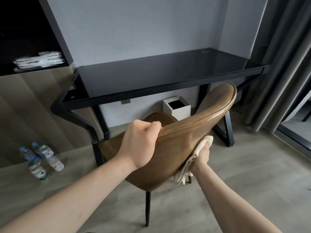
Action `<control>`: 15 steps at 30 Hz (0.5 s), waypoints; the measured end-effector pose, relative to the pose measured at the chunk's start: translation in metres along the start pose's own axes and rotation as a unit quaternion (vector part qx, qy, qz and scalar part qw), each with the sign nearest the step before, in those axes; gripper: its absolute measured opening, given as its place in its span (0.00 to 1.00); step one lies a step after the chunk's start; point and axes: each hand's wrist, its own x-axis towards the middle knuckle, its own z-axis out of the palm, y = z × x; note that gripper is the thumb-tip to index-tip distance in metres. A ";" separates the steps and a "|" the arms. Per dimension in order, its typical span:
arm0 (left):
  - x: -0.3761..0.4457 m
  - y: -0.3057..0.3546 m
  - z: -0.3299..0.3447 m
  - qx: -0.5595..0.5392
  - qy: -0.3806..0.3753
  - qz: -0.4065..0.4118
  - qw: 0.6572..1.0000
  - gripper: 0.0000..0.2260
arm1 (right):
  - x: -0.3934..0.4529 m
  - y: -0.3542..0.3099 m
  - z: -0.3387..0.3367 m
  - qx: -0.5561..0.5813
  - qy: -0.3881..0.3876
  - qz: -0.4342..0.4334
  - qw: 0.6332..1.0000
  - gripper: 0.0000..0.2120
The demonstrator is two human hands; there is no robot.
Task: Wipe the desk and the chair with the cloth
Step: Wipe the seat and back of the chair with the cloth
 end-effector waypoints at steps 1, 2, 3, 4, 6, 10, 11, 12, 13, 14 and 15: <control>0.000 0.000 0.000 0.001 -0.001 -0.004 1.000 0.26 | -0.007 0.003 0.001 0.005 0.014 0.017 1.000 0.39; -0.001 0.001 0.000 0.001 -0.002 -0.010 1.000 0.25 | -0.019 0.010 0.001 0.014 0.023 0.039 0.999 0.40; -0.001 0.002 -0.001 0.001 -0.002 -0.016 1.000 0.24 | -0.029 0.022 0.001 0.022 0.026 0.064 0.997 0.41; -0.001 0.003 -0.001 0.002 -0.001 -0.021 1.000 0.23 | -0.041 0.036 0.000 0.033 0.018 0.078 0.996 0.43; -0.003 0.008 -0.001 0.004 0.001 -0.030 1.000 0.23 | -0.045 0.070 0.001 0.077 0.003 0.096 0.992 0.52; -0.005 0.015 -0.004 0.007 0.002 -0.041 0.999 0.22 | -0.075 0.104 0.011 0.096 -0.043 0.162 0.981 0.46; -0.006 0.016 -0.005 0.007 0.002 -0.044 0.999 0.22 | -0.081 0.105 0.013 0.094 -0.055 0.170 0.979 0.43; -0.007 0.017 -0.005 0.007 0.000 -0.047 0.999 0.23 | -0.088 0.105 0.010 0.097 -0.064 0.181 0.977 0.41; -0.007 0.018 -0.006 0.006 0.001 -0.051 0.999 0.23 | -0.087 0.105 0.010 0.096 -0.070 0.189 0.975 0.38; -0.008 0.018 -0.005 0.004 0.002 -0.054 0.999 0.23 | -0.085 0.103 0.008 0.106 -0.075 0.185 0.974 0.36; -0.009 0.018 -0.005 0.002 0.002 -0.056 0.998 0.22 | -0.080 0.102 0.005 0.114 -0.074 0.181 0.974 0.35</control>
